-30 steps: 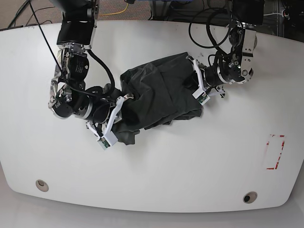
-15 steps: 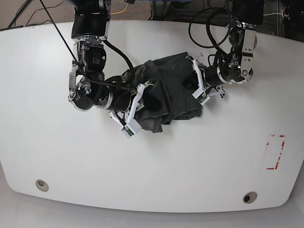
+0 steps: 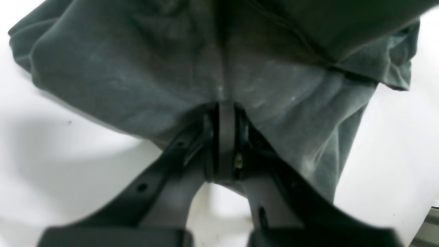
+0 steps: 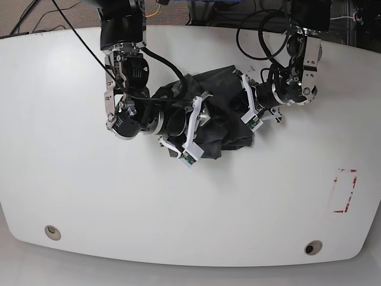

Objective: Layout the t-shirt on the table in an organized manner, then fold the t-shirt properly
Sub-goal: 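Lay the held end onto the folded bundle with the right gripper, then release the left gripper and reposition it at the bundle edge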

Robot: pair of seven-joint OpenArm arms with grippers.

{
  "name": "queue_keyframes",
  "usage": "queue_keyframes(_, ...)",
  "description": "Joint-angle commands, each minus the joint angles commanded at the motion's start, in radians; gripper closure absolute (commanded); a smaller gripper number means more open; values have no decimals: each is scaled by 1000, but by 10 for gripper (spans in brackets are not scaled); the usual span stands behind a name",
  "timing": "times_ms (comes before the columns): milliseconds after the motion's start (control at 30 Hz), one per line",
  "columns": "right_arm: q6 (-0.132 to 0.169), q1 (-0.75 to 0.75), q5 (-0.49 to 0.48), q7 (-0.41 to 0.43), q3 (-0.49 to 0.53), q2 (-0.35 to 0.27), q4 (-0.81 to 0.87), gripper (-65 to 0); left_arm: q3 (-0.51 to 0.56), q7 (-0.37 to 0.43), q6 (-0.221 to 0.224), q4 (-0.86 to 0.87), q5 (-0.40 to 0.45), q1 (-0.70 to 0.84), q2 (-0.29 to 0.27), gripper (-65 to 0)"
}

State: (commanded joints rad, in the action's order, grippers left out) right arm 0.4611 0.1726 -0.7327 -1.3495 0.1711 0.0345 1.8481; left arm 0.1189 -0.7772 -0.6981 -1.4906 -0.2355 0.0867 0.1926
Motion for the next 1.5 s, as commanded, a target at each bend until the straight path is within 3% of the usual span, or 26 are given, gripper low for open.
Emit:
queue_keyframes(133, 0, 2, 0, 0, 51, 29, -2, -398, 0, 0, 0, -2, 0, 0, 0, -4)
queue_keyframes(500, 2, 9, 0, -2, 112, 20, 12, -403, -6, 0, 0, -6, -2, -3, 0, -4)
queue_keyframes(867, 6, 35, -3, -3, 112, -109, 57, -403, -69, 0, 0, -127, -2, -5, 0, -4)
queue_keyframes(1100, 8, 34, -5, -3, 74, -173, 57, -401, -161, 0, 0, -221, 5, -5, 6, -4)
queue_keyframes(1367, 8, 34, -6, -3, 32, -195, 63, -400, -267, 0, 0, -285, 5, -6, 8, -6)
queue_keyframes(1500, 9, 35, -6, -2, -11, -198, 63, -395, -387, 0, 0, -356, 3, -40, 51, -6)
